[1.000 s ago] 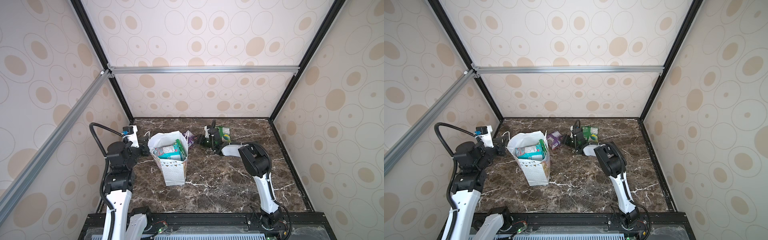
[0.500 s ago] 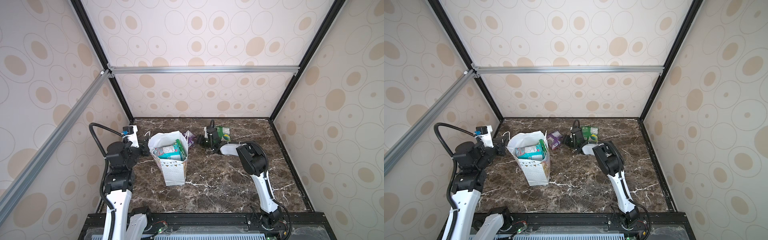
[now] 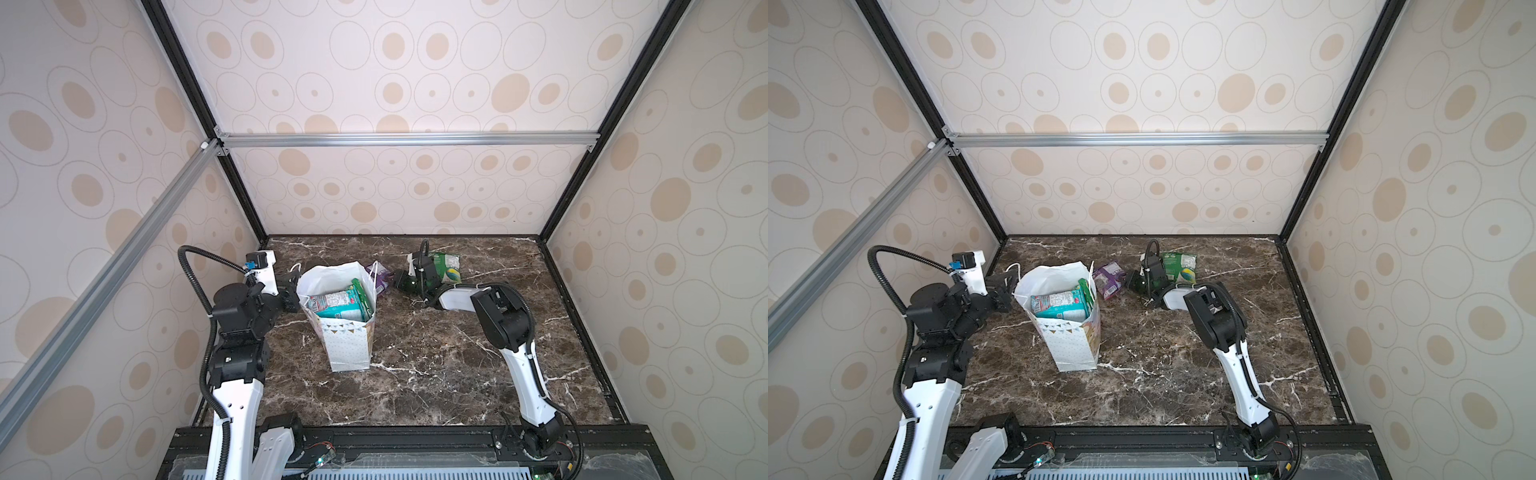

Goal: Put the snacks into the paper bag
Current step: 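Lower the right gripper onto the small purple packet and close it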

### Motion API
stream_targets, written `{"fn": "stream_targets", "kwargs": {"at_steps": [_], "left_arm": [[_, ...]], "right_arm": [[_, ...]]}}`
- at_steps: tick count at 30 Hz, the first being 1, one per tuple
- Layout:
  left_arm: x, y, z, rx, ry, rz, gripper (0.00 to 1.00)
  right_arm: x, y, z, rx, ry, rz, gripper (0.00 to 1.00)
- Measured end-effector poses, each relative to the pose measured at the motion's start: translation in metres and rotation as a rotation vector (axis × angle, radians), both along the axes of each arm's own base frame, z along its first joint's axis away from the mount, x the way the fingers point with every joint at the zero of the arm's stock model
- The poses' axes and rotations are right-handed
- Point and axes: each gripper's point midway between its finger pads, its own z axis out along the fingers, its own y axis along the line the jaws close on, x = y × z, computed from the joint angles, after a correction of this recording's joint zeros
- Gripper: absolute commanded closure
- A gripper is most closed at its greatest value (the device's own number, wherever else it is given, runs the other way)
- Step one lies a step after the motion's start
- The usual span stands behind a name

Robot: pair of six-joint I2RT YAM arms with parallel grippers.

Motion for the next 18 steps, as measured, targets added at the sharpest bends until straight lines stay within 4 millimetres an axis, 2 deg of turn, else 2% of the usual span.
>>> {"fn": "stream_targets", "kwargs": {"at_steps": [2, 7, 17, 18], "left_arm": [[-0.0001, -0.0002, 0.0000, 0.000, 0.000, -0.001, 1.00], [-0.0002, -0.0004, 0.0001, -0.001, 0.000, -0.003, 1.00], [-0.0005, -0.0014, 0.0002, -0.005, 0.000, -0.009, 1.00], [-0.0005, -0.0013, 0.0002, -0.005, 0.000, -0.009, 1.00]], "right_arm": [[0.0015, 0.0008, 0.0027, 0.004, -0.005, -0.001, 0.50], [0.0039, 0.0011, 0.0060, 0.006, -0.012, -0.007, 0.63], [0.0068, 0.0001, 0.0076, -0.003, -0.012, -0.018, 0.82], [0.0071, 0.0001, 0.0081, -0.004, -0.013, -0.018, 0.87]]}}
